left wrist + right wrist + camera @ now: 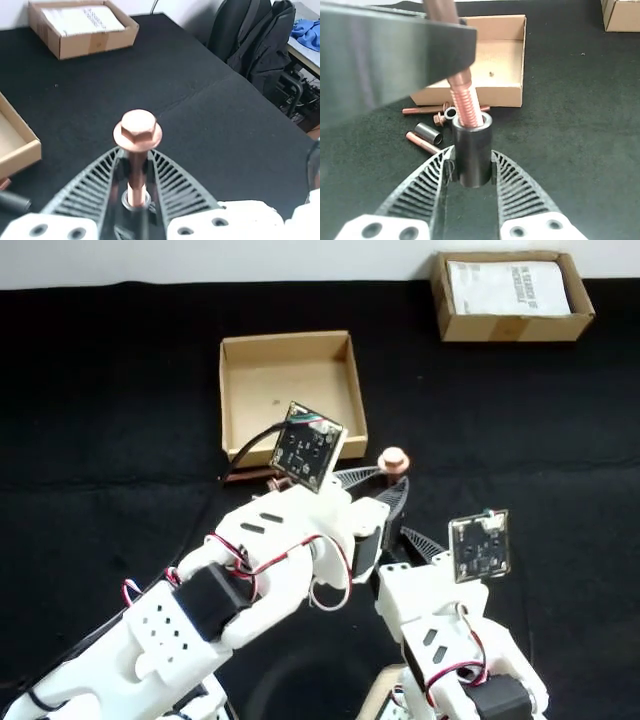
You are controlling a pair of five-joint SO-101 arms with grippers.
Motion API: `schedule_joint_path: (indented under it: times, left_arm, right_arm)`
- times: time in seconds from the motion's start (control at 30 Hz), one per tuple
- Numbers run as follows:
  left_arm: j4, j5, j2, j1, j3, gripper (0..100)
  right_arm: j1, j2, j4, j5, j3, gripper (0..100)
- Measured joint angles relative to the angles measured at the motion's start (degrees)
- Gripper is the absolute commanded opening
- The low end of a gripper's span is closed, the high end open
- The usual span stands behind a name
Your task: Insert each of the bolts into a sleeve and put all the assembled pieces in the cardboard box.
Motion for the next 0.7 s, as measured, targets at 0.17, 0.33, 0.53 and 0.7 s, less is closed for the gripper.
schedule_joint_path:
  times: [0.17, 0.33, 0.53, 0.7]
  left_arm:
    - [0.00, 0.00, 0.00, 0.18, 0.00, 1]
    - [0.00, 0.18, -0.09, 0.18, 3.69, 1]
    - [-1.93, 0.35, 3.52, -3.25, 9.76, 1]
    - [-2.02, 0.44, 5.89, -5.27, 9.67, 14]
  right_arm:
    - [0.09, -0.09, 0.00, 0.79, 0.00, 0.7]
    - [-0.09, 0.00, 0.09, 0.97, 0.09, 0.7]
    - [-0.09, 0.18, 0.18, 1.05, 0.26, 0.7]
    - [-0.09, 0.18, 0.18, 1.05, 0.26, 0.7]
